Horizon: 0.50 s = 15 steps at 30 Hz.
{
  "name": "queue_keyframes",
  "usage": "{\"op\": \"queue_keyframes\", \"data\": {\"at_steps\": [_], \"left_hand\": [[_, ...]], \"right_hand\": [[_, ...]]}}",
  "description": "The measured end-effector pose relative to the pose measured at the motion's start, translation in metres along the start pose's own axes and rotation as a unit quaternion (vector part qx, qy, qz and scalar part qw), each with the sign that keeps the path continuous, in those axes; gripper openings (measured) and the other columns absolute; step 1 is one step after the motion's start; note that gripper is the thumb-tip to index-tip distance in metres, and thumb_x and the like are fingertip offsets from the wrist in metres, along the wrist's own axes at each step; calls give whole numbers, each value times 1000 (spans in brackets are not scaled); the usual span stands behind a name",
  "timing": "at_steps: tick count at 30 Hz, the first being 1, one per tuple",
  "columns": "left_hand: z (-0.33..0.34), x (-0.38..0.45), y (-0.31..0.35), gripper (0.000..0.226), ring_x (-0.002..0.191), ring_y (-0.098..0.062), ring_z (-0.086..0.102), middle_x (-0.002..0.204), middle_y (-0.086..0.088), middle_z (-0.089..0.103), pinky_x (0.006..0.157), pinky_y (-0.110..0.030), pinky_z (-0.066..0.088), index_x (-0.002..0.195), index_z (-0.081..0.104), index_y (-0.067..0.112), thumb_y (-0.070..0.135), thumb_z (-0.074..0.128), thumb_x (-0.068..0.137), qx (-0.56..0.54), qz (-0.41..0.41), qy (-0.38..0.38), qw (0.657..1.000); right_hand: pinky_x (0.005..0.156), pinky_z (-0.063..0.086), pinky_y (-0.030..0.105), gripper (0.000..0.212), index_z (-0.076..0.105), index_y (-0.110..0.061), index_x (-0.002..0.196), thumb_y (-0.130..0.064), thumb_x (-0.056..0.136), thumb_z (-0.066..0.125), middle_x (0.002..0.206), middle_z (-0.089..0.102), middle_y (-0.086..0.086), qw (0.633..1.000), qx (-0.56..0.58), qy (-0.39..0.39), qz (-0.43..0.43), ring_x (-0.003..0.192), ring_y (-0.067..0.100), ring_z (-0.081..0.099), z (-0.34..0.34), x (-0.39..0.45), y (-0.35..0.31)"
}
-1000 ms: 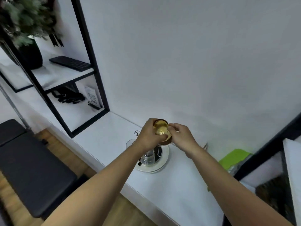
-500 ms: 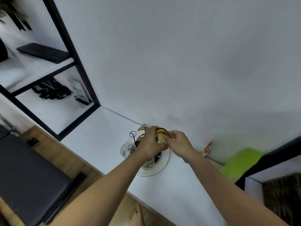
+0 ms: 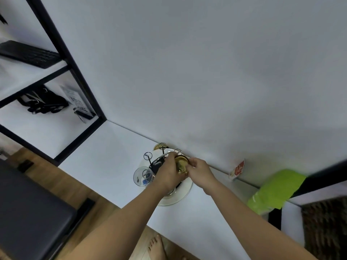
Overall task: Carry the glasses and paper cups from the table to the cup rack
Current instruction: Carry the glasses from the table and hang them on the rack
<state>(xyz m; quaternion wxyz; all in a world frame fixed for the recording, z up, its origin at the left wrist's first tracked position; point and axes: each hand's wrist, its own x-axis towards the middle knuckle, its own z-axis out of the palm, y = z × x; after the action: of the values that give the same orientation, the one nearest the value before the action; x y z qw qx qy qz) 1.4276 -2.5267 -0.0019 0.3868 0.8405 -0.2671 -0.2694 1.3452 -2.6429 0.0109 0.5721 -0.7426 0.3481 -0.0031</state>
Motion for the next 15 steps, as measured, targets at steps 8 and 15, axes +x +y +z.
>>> {"op": "queue_keyframes", "data": {"at_steps": [8, 15], "left_hand": [[4, 11, -10, 69, 107, -21, 64, 123, 1, 63, 88, -33, 50, 138, 39, 22, 35, 79, 83, 85, 10, -29, 996], [6, 22, -16, 77, 115, -25, 62, 133, -4, 60, 95, -38, 51, 145, 35, 19, 32, 80, 84, 117, -2, -54, 992]], "right_hand": [[59, 43, 20, 25, 73, -18, 84, -9, 94, 51, 72, 66, -5, 999, 5, -25, 33, 63, 9, 57, 4, 15, 17], [58, 41, 21, 24, 70, -16, 84, -7, 93, 50, 72, 64, -3, 998, -14, -22, 53, 65, 12, 55, 12, 26, 26]]}}
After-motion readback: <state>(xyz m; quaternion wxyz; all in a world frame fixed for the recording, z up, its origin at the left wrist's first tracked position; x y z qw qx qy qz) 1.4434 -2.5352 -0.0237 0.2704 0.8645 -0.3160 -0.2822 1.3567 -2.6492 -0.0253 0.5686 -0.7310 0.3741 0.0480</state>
